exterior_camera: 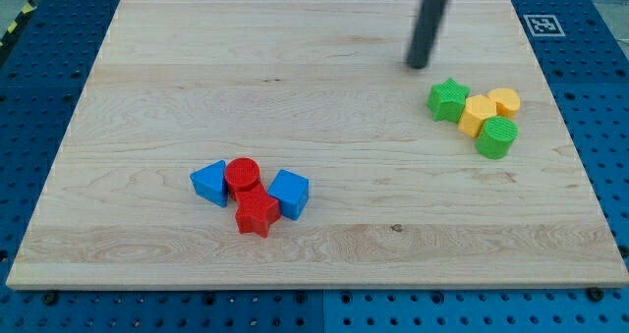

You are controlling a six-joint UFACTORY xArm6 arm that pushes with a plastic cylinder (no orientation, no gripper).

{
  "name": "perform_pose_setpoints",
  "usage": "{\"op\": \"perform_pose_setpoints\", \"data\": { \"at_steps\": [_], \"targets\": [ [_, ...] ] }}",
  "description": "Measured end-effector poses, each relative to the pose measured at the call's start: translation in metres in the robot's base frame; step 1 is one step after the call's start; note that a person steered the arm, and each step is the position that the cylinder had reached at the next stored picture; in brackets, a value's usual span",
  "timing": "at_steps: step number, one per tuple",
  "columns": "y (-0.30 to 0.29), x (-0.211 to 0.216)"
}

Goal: Move the green star above the heart

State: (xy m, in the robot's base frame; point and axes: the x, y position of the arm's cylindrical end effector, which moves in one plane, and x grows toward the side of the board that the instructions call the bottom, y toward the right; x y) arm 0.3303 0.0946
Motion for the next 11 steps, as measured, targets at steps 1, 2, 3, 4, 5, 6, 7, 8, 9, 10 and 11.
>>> {"op": "perform_pose_setpoints", "data": {
  "at_steps": [1, 2, 3, 4, 5, 6, 7, 8, 9, 10, 11],
  "targets": [
    [-0.04, 0.047],
    [-0.015, 0.116],
    [0.006, 0.113],
    [0.041, 0.085],
    [0.052, 0.082],
    [0.066, 0.082],
    [0.07, 0.079],
    [0.077, 0.063],
    [0.097, 0.055],
    [0.096, 0.076],
    [0.109, 0.09]
  ]
}}
